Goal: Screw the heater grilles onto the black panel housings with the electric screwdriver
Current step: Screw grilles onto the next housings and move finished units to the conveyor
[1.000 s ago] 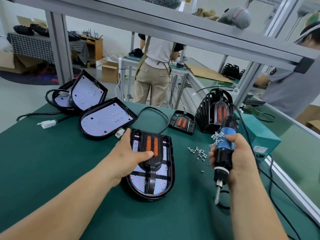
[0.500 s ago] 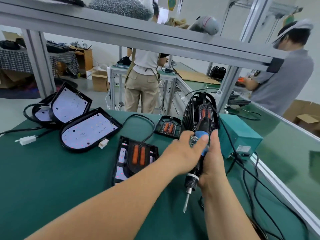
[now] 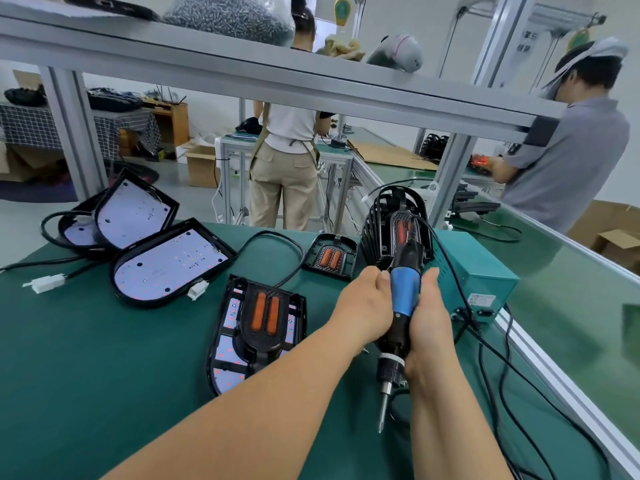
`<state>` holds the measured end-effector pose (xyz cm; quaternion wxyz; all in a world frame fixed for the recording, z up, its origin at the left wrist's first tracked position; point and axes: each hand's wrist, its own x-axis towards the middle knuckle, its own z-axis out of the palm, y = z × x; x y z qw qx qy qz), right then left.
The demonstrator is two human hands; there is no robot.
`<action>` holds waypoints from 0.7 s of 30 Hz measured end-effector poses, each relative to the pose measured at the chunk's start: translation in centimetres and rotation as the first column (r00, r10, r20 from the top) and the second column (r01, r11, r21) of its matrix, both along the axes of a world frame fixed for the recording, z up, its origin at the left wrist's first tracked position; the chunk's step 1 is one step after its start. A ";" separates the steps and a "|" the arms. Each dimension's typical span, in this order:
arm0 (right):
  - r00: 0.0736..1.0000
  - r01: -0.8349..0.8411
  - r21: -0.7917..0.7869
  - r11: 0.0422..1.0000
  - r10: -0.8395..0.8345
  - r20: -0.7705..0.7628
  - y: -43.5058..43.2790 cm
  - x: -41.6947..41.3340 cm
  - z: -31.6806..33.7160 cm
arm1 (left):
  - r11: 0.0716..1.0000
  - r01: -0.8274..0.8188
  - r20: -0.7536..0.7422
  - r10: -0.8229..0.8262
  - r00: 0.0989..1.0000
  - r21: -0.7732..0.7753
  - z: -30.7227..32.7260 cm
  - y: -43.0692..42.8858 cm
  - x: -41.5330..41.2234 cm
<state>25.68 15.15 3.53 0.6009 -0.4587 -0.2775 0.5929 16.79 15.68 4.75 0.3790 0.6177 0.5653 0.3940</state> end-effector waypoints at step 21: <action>0.999 0.010 0.088 0.996 -0.015 0.049 -0.2 0.5 0.1 | 0.998 -0.038 -0.659 -0.010 0.752 -0.058 -0.3 0.7 -2.9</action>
